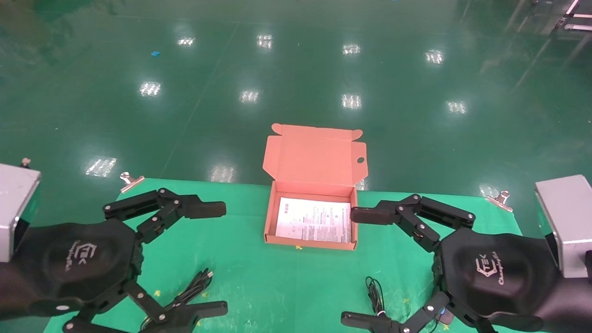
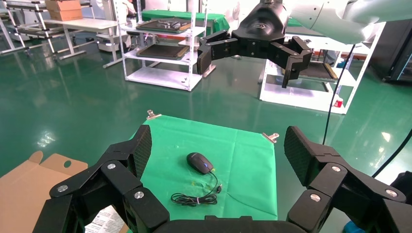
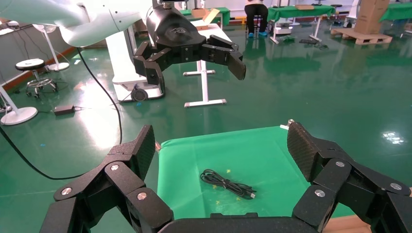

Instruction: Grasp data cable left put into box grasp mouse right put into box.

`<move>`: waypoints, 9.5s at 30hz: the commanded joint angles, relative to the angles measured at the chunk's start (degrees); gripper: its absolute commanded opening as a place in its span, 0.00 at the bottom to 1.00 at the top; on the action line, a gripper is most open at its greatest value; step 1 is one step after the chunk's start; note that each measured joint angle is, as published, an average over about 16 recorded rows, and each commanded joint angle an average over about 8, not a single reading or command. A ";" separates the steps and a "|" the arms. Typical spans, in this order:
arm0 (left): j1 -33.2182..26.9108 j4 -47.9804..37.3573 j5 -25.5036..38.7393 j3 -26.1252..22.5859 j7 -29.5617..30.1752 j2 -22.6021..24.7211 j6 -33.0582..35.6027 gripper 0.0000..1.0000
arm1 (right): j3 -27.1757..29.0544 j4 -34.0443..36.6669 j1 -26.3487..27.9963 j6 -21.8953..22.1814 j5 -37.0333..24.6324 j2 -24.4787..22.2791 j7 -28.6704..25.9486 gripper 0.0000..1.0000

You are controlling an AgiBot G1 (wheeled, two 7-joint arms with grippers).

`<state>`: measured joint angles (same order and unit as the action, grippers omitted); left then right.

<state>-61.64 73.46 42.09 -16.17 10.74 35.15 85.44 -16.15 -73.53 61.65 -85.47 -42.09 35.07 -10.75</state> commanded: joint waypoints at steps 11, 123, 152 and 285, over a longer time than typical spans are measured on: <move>0.00 0.00 0.00 0.00 0.00 0.00 0.00 1.00 | 0.00 0.00 0.00 0.00 0.00 0.00 0.00 1.00; -7.54 -26.30 63.71 -20.32 3.77 17.40 -22.79 0.00 | -21.87 17.40 0.62 30.33 -64.30 18.24 -18.16 0.00; -4.40 -12.99 60.32 -17.99 -10.95 8.93 -24.82 0.00 | -17.50 8.00 1.35 31.38 -61.49 11.15 -22.81 0.00; -5.86 -25.03 62.31 -27.87 -56.08 42.79 -69.71 0.00 | -6.91 18.00 7.00 50.87 -44.63 20.17 -8.80 1.00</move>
<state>-67.78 49.00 103.94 -44.58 -44.57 77.35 16.08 -23.09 -54.91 68.96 -34.73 -86.76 55.53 -19.26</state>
